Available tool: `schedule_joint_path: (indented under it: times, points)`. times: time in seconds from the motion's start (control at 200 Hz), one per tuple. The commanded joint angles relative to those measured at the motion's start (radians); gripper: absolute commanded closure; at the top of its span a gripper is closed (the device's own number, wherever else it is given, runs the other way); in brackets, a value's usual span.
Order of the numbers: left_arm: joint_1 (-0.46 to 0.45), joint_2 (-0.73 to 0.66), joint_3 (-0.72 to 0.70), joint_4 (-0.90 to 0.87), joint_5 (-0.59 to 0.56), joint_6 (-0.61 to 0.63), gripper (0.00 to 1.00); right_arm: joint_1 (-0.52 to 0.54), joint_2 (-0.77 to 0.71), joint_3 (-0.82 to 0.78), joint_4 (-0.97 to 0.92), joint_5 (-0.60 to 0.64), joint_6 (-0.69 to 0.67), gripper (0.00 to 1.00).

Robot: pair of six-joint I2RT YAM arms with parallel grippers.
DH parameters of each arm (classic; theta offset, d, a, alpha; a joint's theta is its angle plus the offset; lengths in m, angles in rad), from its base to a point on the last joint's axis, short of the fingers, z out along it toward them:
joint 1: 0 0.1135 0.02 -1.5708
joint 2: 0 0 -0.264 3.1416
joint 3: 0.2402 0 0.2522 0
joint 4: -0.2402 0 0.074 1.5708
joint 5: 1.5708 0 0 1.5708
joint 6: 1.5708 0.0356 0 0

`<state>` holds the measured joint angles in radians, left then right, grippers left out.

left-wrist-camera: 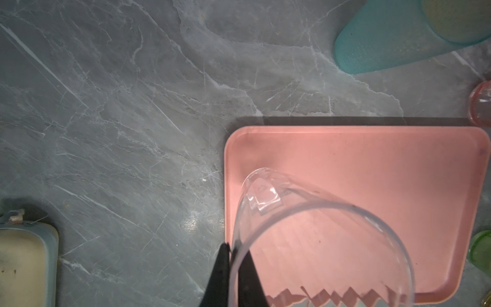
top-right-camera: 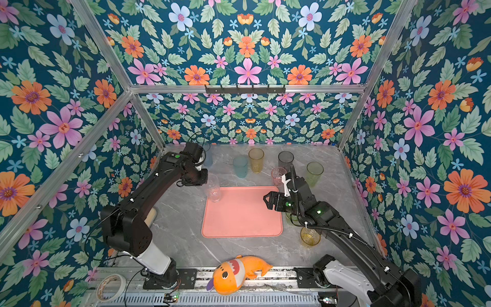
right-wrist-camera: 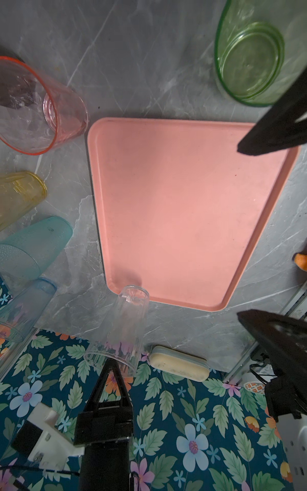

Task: Place the glasses into the tray
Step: Place the glass on the tray.

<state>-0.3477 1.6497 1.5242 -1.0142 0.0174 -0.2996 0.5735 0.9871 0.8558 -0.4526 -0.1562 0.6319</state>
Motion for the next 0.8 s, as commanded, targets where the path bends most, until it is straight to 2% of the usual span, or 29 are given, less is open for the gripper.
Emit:
schedule_joint_path:
  times: [0.0,0.5,0.795]
  points:
    - [0.001,0.012,0.011,-0.002,-0.003,0.015,1.0,0.0,-0.005,-0.003,0.009,0.004,-0.001,0.08]
    - [0.001,0.076,0.028,0.005,-0.051,0.003,1.0,0.001,-0.002,0.002,0.001,0.006,-0.009,0.08]
    - [0.001,0.101,0.029,0.031,-0.036,-0.004,1.0,0.0,-0.002,-0.001,-0.003,0.006,-0.009,0.08]
